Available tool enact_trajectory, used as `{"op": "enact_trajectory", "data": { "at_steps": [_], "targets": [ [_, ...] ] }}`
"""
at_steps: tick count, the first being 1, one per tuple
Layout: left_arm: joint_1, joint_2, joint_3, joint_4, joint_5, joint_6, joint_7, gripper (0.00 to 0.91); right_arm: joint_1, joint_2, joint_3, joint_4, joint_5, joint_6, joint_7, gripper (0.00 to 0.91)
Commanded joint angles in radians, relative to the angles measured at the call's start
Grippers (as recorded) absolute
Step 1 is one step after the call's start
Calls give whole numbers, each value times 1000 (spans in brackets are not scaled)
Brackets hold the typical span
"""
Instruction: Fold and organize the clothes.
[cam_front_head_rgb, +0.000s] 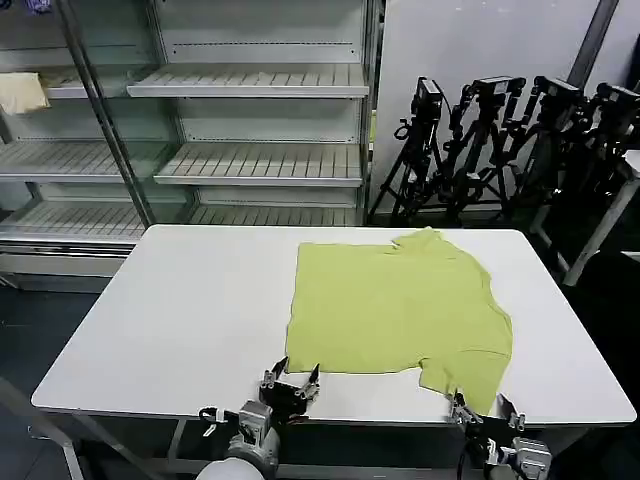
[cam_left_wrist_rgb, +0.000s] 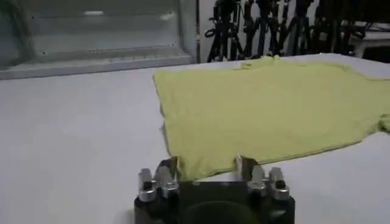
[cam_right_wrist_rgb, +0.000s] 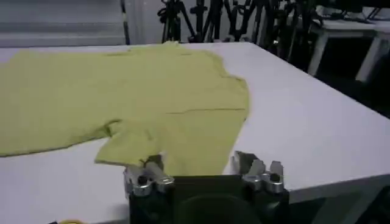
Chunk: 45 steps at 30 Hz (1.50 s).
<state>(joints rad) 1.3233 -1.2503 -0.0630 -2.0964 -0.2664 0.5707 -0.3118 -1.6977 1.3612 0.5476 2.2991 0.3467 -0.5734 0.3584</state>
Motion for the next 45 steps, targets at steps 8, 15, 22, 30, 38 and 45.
{"op": "enact_trajectory", "data": {
  "at_steps": [8, 15, 22, 30, 38, 45],
  "targets": [
    [-7, 6, -2, 9, -23, 6, -3, 20, -4, -1, -10, -5, 20, -6, -5, 0],
    [-1, 14, -11, -3, -23, 6, -3, 20, -8, -6, -2, 10, 19, -5, -25, 0],
    [77, 35, -29, -127, -17, 6, -3, 20, -84, -23, 16, 130, 8, -4, -45, 0],
    [227, 95, -117, -293, -16, 6, -2, 20, -198, -49, 60, 262, 0, -3, -65, 0],
    [316, 126, -206, -410, -24, 5, 1, 20, -215, -61, 121, 319, 19, 26, -85, 0],
    [264, 150, -209, -354, -61, -26, 20, 20, -93, -90, 128, 272, 27, 64, -116, 0]
  ]
}}
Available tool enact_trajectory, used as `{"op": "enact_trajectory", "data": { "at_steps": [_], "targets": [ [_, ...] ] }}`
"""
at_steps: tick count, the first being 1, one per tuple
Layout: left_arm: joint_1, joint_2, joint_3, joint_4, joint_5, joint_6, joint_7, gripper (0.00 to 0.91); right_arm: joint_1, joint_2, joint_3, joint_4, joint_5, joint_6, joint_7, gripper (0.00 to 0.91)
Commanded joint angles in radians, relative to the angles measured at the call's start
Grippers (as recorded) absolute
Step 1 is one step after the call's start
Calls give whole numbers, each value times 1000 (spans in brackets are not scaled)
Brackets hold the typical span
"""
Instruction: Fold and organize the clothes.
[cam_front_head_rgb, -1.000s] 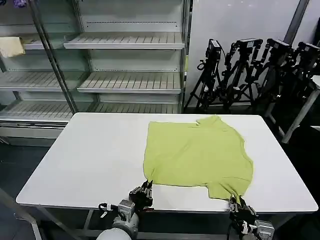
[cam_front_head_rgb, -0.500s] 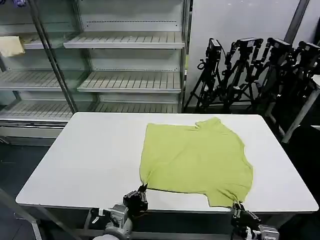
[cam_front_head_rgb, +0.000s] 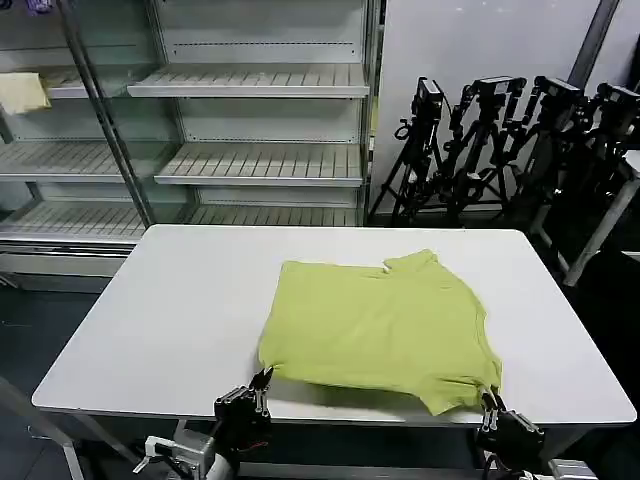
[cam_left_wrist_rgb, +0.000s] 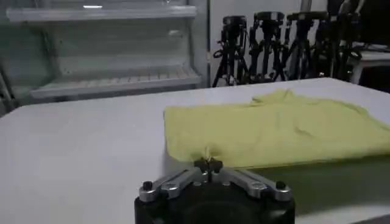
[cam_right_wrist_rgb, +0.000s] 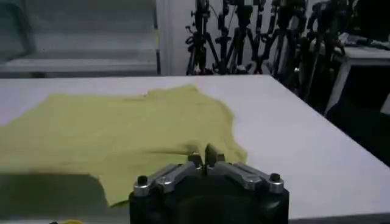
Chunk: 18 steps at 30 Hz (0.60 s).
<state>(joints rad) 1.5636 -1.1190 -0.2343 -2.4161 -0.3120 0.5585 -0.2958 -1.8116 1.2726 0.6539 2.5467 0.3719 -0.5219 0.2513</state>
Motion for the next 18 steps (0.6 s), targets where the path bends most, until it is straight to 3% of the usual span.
{"op": "enact_trajectory", "data": {
  "at_steps": [1, 11, 18],
  "targets": [
    [15, 22, -35, -26, -22, -17, 7, 20, 32, -6, 18, 16, 2, 14, -10, 0],
    [-190, 87, 34, 108, -65, -77, 66, 20, 212, -143, 38, -112, 68, 15, -13, 0],
    [-353, 104, 102, 239, -69, -105, 88, 20, 256, -171, 37, -196, 87, 14, -14, 0]
  ]
}}
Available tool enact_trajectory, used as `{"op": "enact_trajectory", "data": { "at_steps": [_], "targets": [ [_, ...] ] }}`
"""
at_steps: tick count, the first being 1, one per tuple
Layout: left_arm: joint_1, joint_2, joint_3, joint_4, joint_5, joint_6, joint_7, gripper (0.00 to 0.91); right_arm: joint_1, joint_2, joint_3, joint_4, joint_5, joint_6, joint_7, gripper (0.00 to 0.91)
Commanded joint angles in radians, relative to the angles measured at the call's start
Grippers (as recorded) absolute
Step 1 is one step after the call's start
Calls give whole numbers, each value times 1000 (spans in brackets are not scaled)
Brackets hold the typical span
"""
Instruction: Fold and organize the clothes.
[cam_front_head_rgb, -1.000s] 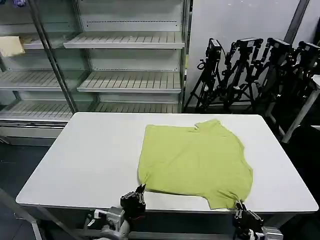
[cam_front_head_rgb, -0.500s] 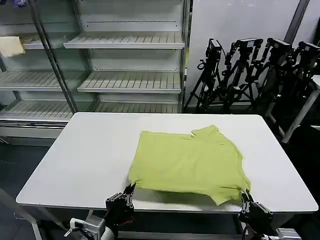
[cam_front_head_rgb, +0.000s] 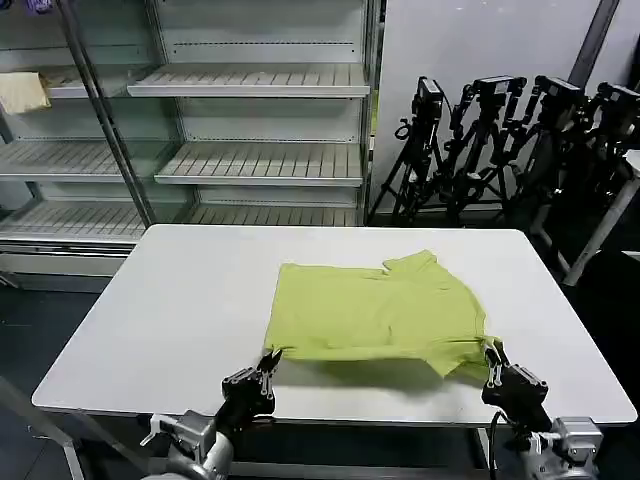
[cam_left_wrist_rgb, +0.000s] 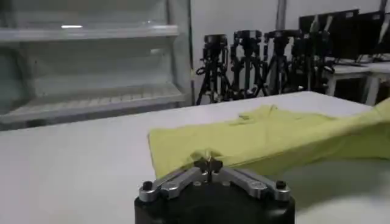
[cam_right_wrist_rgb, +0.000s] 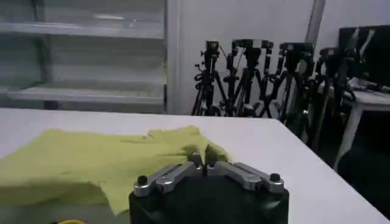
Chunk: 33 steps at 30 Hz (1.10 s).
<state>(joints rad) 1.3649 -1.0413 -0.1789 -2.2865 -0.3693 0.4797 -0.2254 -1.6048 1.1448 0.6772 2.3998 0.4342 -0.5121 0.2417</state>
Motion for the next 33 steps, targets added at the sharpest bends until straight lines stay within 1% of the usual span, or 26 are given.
{"op": "enact_trajectory", "data": {
  "at_steps": [1, 7, 12, 17, 25, 29, 33],
  "targets": [
    [-186, 25, 62, 139, -13, -27, 20, 20, 63, -43, 7, -68, 23, 5, -3, 0],
    [-331, 3, 125, 253, -11, -25, 21, 20, 98, -39, -18, -115, 11, 5, 0, 0],
    [-407, -8, 154, 323, -12, -25, 20, 20, 124, -40, -28, -149, 7, 6, 0, 0],
    [-445, -22, 183, 387, 7, -20, 6, 20, 164, -42, -51, -192, -2, 7, 0, 0],
    [-481, -36, 189, 459, 37, -24, -10, 20, 215, -49, -99, -251, -29, 9, -8, 0],
    [-500, -48, 199, 487, 56, -29, -15, 20, 239, -48, -131, -277, -61, 13, -12, 0],
    [-503, -58, 216, 508, 73, -31, -13, 71, 250, -42, -153, -296, -75, 14, -14, 0]
  ]
}}
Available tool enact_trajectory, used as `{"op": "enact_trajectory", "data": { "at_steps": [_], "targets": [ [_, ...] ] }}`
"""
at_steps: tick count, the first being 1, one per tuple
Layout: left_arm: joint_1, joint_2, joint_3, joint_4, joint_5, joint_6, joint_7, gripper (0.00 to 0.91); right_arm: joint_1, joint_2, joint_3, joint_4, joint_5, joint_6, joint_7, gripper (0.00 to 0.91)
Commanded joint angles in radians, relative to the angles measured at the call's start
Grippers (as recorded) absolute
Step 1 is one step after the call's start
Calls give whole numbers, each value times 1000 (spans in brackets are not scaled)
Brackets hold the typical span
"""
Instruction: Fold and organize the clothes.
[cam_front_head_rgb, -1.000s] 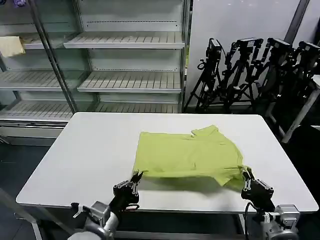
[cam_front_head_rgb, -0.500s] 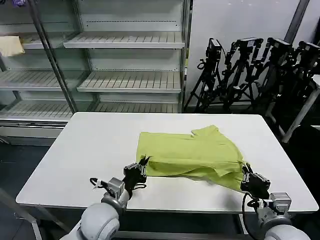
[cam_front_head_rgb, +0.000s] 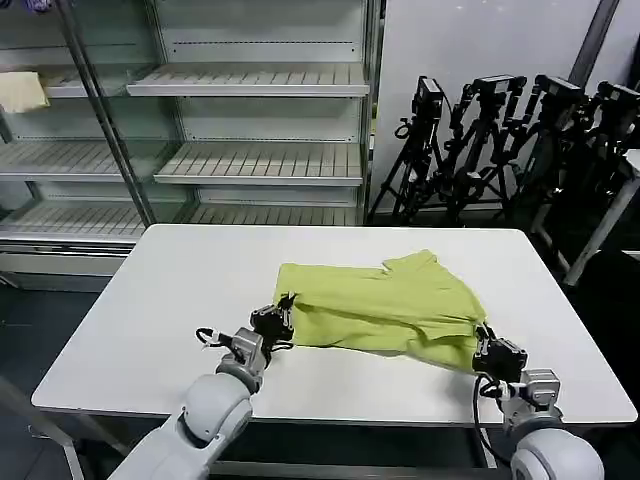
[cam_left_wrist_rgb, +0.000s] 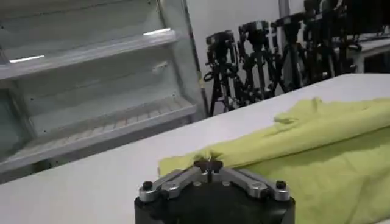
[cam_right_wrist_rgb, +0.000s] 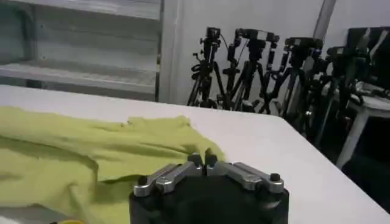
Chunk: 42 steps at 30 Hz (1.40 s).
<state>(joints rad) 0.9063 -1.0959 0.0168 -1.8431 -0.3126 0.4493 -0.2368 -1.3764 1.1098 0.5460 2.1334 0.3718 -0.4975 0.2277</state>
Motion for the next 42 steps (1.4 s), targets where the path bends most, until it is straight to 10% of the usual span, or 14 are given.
{"op": "enact_trajectory", "data": {
  "at_steps": [1, 9, 10, 11, 12, 13, 38, 40, 41, 42],
  "targets": [
    [-43, -7, 25, 71, 21, -1, -1, 91, 24, -6, -28, -35, -16, 0, 0, 0],
    [-41, -29, 34, 90, 42, -2, -2, 292, 36, 6, -51, -54, -33, 0, -1, 0],
    [-38, -30, 31, 87, 42, -1, -3, 393, 36, 7, -53, -57, -35, -2, -1, 202],
    [-36, -31, 29, 86, 43, 0, -4, 675, 35, 8, -54, -59, -36, -3, -1, 464],
    [-32, -31, 27, 83, 44, 1, -5, 776, 35, 9, -56, -62, -40, -5, -1, 907],
    [-27, -31, 22, 81, 44, 2, -7, 907, 36, 11, -57, -66, -44, -9, 0, 907],
    [153, 15, -106, -73, -62, 71, -23, 907, -122, 63, 62, 14, -52, -8, -8, 907],
    [161, 15, -106, -77, -73, 76, -24, 544, -138, 64, 77, 12, -38, -13, -5, 907],
    [163, 16, -105, -77, -74, 76, -24, 71, -142, 65, 85, 9, -26, -21, -3, 907],
    [167, 15, -103, -76, -77, 76, -23, 20, -143, 65, 90, 4, -13, -29, -1, 907]
  ]
}}
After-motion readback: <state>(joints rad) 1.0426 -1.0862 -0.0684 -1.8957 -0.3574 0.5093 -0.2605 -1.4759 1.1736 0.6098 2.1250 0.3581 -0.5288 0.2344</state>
